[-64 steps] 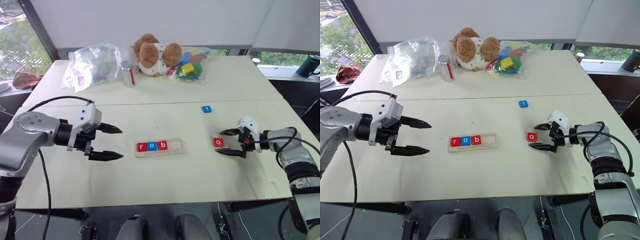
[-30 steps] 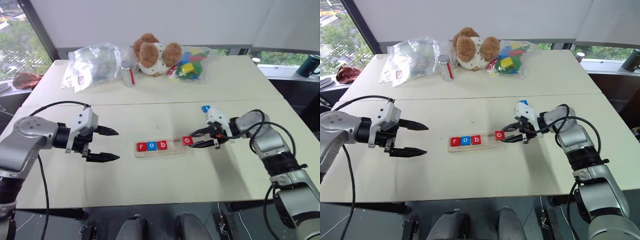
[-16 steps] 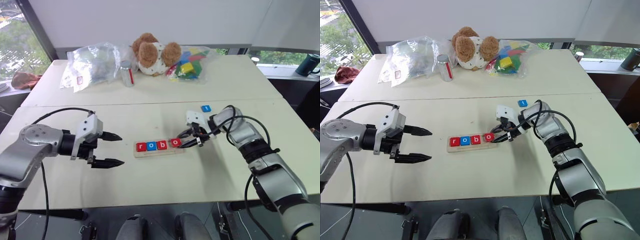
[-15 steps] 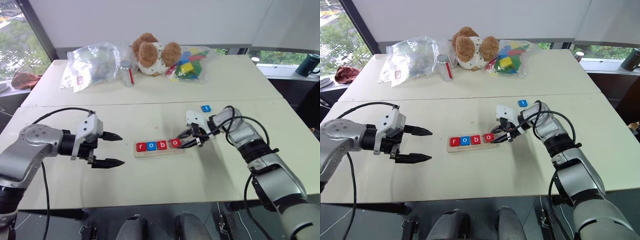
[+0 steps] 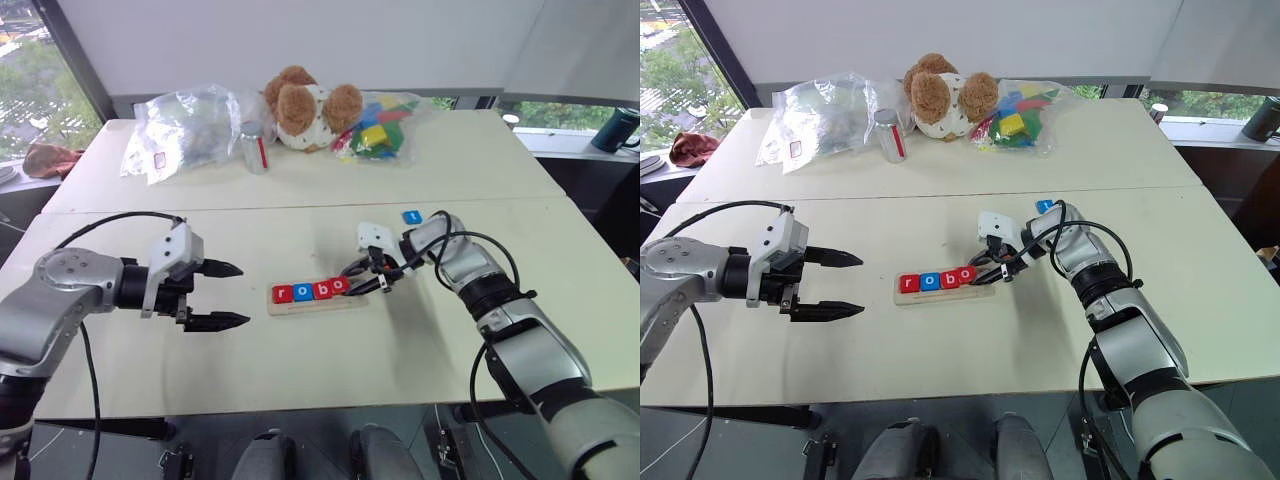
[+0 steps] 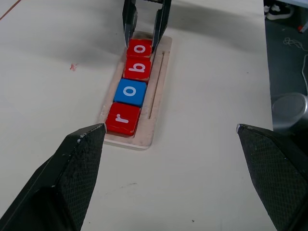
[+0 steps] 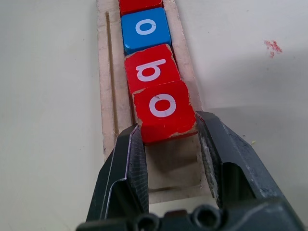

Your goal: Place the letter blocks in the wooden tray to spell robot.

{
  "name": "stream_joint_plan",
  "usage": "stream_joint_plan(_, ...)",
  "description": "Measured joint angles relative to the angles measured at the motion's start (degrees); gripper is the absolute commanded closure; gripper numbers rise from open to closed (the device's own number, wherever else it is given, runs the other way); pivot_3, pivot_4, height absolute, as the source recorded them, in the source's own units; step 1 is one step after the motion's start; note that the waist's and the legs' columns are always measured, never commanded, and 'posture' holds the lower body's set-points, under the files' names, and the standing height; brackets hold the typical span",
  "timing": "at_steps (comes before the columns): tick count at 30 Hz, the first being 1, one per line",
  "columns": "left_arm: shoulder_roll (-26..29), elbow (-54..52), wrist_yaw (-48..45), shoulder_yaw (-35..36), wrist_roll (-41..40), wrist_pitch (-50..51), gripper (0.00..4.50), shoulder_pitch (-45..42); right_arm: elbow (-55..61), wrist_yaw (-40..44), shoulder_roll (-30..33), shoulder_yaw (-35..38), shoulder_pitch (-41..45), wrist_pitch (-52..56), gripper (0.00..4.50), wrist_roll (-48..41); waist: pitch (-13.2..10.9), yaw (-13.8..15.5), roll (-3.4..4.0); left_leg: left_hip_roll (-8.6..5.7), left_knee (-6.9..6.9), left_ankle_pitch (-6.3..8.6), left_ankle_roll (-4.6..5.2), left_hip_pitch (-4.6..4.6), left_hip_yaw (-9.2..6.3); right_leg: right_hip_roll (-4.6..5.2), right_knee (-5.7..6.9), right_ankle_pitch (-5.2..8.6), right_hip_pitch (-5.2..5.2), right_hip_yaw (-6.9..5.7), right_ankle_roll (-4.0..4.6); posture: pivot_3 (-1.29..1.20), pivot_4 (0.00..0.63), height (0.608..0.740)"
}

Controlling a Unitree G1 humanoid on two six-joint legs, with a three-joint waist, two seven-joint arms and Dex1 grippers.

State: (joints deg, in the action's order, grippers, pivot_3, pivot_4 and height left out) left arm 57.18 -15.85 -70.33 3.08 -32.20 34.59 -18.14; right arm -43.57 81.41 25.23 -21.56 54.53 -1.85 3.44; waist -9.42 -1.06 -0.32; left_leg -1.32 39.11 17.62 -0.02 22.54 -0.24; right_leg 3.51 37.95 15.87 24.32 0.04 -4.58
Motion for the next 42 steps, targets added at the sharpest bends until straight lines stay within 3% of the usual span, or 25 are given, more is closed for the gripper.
stream_joint_plan(21, -1.22, 1.28, 0.56, -0.04, -0.28, -0.29, 0.0, -0.94, 6.77, -0.13, 0.6, 0.03, -3.22, 2.19, 3.41, -0.03, 0.0, 0.02, 0.0, 0.0, 0.0, 0.01, 0.01, 0.0, 0.0, 0.0, 0.01, 0.0, 0.01, 0.0, 0.0, 0.0, 0.15, 0.74)
stream_joint_plan(22, -1.3, 1.38, 0.55, -0.04, -0.25, -0.3, 0.0, -1.18, 7.06, -0.25, 0.6, 0.04, -3.38, 2.37, 2.38, -0.05, 0.0, 0.03, 0.0, 0.0, 0.0, 0.01, 0.01, 0.0, 0.0, 0.0, 0.0, 0.0, 0.0, 0.0, 0.0, 0.0, 0.15, 0.74)
stream_joint_plan(26, -1.37, 1.55, 0.52, -0.04, 0.04, -0.39, 0.0, -1.89, 7.45, -0.74, 0.6, 0.1, -3.58, 3.0, 0.51, -0.22, 0.0, 0.03, 0.0, 0.0, 0.0, 0.01, 0.01, 0.0, 0.0, 0.0, 0.0, 0.0, 0.01, 0.0, 0.0, 0.0, 0.15, 0.74)
stream_joint_plan(42, -2.44, 2.78, 0.37, -0.27, 0.91, -0.41, 0.0, -3.11, 11.21, -5.32, 0.57, 2.75, -5.05, 5.37, 0.51, -2.12, 0.0, 0.08, 0.0, 0.0, -0.01, 0.02, 0.03, 0.0, -0.01, 0.0, 0.0, 0.0, 0.01, 0.0, 0.0, 0.0, 0.15, 0.74)
